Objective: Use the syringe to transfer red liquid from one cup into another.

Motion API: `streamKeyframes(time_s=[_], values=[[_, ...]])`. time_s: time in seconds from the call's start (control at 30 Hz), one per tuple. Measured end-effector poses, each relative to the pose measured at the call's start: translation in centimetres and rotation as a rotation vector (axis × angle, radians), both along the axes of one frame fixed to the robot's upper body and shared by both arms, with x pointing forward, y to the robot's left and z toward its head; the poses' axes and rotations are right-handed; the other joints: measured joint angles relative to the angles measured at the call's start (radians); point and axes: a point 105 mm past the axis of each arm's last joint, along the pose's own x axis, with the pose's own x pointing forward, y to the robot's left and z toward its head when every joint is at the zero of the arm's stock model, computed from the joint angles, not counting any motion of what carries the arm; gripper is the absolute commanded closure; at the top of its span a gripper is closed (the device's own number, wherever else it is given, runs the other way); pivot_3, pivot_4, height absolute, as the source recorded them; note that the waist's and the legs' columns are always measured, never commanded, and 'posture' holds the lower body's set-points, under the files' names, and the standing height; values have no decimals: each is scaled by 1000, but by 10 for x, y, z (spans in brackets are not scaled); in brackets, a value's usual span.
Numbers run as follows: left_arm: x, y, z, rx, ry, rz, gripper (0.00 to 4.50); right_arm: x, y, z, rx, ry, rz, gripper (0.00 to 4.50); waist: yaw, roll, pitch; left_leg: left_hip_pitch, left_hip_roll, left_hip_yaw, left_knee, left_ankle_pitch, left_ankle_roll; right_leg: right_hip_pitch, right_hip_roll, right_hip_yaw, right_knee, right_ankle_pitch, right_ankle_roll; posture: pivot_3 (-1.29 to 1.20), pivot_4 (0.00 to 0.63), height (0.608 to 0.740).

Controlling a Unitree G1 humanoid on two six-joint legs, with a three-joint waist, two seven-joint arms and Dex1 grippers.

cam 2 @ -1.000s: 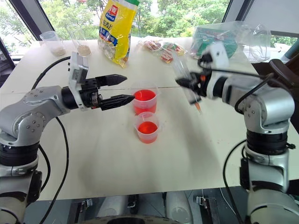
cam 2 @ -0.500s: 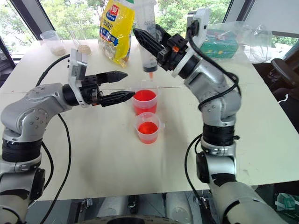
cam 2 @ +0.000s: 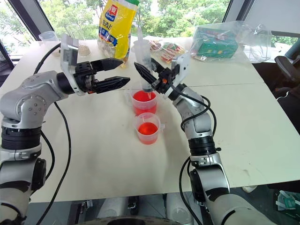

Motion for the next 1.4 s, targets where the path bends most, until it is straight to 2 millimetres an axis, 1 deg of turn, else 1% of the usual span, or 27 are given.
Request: streamKeyframes(time_s=[0.13,0.2,0.37,0.5,0.93,1.1,1.4], values=[[7,-2,3,-18,-20,8,0,-2,3,-18,-45,17,4,3091,2,0,0,0,0,0,0,0,0,0,0,0,0,0,0,0,150,740],[9,-7,6,-27,-31,4,0,-4,5,-22,-64,9,10,3091,3,0,0,0,0,0,0,0,0,0,0,0,0,0,0,0,150,740],[16,-19,4,-43,-35,-5,0,-6,6,-24,-85,-7,18,3091,2,0,0,0,0,0,0,0,0,0,0,0,0,0,0,0,150,740],[16,-27,-1,-47,-13,-24,0,-6,5,-24,-88,-9,11,3091,-1,0,0,0,0,0,0,0,0,0,0,0,0,0,0,0,150,740],[14,-27,-2,-47,27,-36,0,-6,5,-24,-106,-18,6,3091,1,0,0,0,0,0,0,0,0,0,0,0,0,0,0,0,150,740],[3,-33,5,-54,14,-95,0,-6,7,-25,-116,-21,8,3091,1,0,0,1,0,0,0,0,0,1,0,0,0,0,0,0,150,740],[1,-32,5,-41,27,-109,0,-7,8,-25,-122,-23,13,3091,0,0,0,1,0,0,0,1,-1,1,0,0,1,0,0,0,150,740]])
